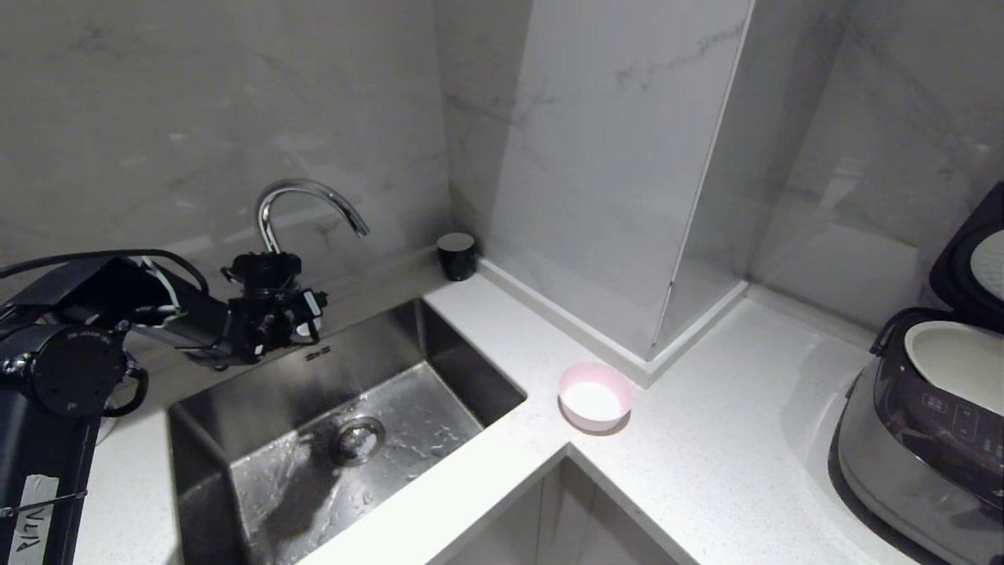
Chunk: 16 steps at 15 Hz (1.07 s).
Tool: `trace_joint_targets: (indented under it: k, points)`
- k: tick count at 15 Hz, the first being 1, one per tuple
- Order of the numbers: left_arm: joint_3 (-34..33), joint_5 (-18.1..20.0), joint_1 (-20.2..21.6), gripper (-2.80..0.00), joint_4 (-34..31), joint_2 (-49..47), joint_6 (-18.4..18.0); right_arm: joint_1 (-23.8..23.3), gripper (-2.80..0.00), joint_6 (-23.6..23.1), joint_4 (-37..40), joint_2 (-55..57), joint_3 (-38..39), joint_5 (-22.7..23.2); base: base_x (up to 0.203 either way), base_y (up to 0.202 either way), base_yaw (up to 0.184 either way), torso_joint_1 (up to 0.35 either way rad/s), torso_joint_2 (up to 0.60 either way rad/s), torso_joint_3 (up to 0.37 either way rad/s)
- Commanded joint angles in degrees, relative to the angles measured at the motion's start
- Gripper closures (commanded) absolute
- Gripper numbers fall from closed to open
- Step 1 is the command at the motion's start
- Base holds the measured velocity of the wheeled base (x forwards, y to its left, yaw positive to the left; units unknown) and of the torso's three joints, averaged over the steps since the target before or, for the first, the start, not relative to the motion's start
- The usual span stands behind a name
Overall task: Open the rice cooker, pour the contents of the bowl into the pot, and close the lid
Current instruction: Turn on the tap
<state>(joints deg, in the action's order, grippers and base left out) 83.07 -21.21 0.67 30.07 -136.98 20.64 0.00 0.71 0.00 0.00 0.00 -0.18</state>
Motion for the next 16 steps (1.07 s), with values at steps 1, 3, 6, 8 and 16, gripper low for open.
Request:
trace_joint_targets:
  k: [1,3,6,8,16]
  points:
    - [1.95,-0.39,0.52,-2.8,0.24,-1.78,0.18,0.0,0.0,0.0,0.0,0.0,0.0,0.01,0.0,0.0,0.0,0.0,0.0,0.0]
    - [2.27,-0.59,0.8,-2.8,0.25,-1.89,0.19,0.0,0.0,0.0,0.0,0.0,0.0,0.01,0.0,0.0,0.0,0.0,0.0,0.0]
    - [3.08,-1.35,0.99,-2.8,0.31,-2.07,0.19,0.0,0.0,0.0,0.0,0.0,0.0,0.01,0.0,0.0,0.0,0.0,0.0,0.0]
    - [3.5,-1.55,1.14,0.0,0.28,-2.64,0.15,0.0,0.0,0.0,0.0,0.0,0.0,0.01,0.0,0.0,0.0,0.0,0.0,0.0]
    - [4.82,-1.55,1.44,0.0,0.34,-3.82,0.18,0.0,0.0,0.0,0.0,0.0,0.0,0.01,0.0,0.0,0.0,0.0,0.0,0.0]
